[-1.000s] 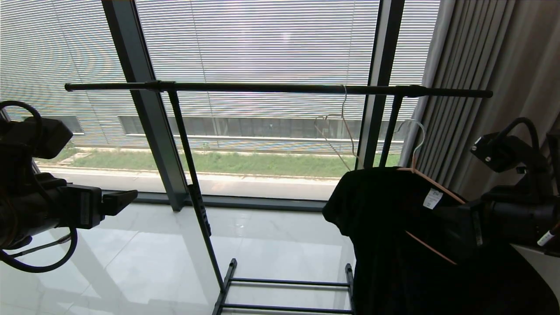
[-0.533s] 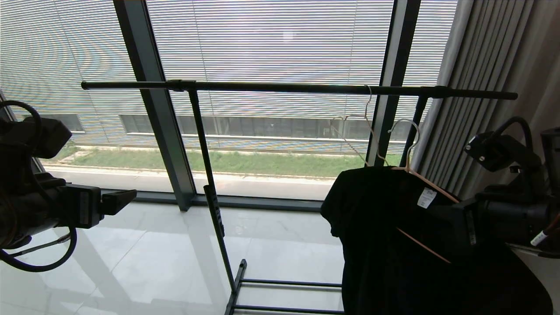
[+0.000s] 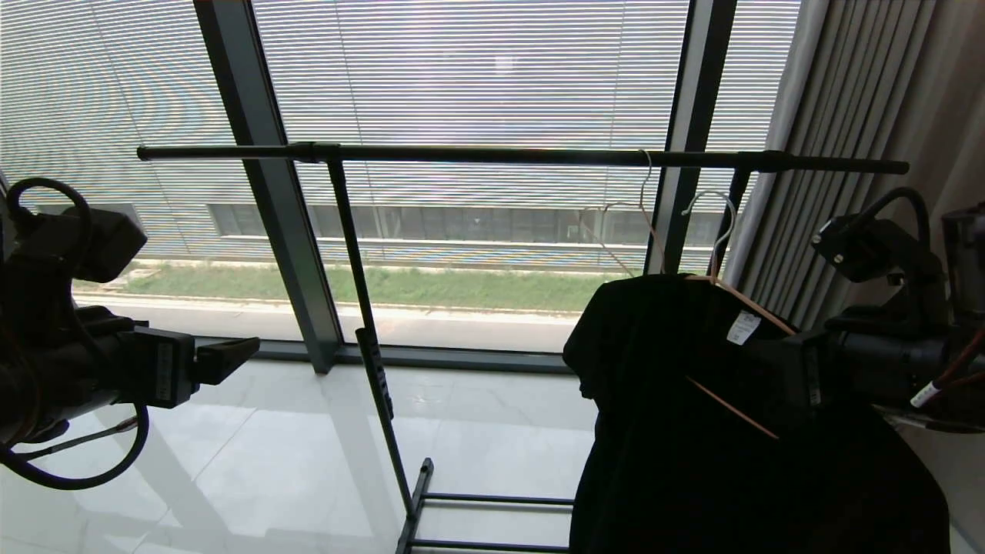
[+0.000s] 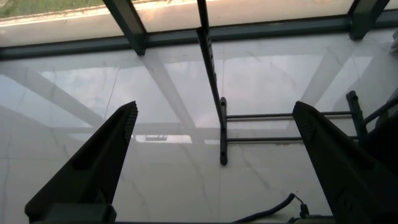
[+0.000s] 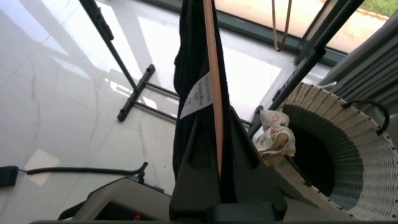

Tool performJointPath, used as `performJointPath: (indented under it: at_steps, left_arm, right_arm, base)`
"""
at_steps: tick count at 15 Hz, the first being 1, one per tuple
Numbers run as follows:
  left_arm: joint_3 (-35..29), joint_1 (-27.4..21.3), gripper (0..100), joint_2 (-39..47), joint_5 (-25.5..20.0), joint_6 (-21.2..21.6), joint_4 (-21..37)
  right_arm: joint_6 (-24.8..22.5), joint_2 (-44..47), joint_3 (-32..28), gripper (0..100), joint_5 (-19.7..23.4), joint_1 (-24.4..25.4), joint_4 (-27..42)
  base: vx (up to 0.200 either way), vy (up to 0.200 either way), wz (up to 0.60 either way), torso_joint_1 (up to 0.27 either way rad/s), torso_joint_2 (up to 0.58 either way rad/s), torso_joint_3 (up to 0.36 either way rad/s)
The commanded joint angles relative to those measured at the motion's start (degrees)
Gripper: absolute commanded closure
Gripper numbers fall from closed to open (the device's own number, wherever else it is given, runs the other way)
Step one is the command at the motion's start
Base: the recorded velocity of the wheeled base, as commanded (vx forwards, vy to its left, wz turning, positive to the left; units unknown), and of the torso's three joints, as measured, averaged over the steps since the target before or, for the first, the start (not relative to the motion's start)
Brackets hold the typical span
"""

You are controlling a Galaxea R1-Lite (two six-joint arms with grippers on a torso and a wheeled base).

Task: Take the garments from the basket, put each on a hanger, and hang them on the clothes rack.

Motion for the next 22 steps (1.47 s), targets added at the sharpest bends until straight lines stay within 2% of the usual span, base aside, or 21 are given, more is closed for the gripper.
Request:
performJointPath:
  at_steps: [1,11,13,22]
  left_arm:
    - [-0.01,-1.1,0,-0.39,0.02,0.0,-0.01]
    - [0.6,-2.07,0,-1.35,0.02,0.0,-0.01]
    - [1.48,-2.07,0,-2.76,0.02,1.84,-0.01]
    - [2.45,-3.48,0,-3.11,-0.07,2.81,-0.01]
  right_arm:
    - [0.02,1.31,-1.11,100,-0.05,0.05,-0.04]
    - [-0.16,1.93,-3.4,100,-0.58,-0.04,-0.65]
    - [-0.33,1.93,-3.48,100,-0.58,-0.04,-0.92]
    - [-0.42,2.1,-3.48,100,-0.49,0.14,-1.09]
  base:
    - [0.0,0.0,0.0,0.0,0.0,0.0]
    - [0.0,0.0,0.0,0.0,0.0,0.0]
    - [0.0,0.0,0.0,0.0,0.0,0.0]
    - [0.2,0.0,0.0,0.003,0.01,0.003]
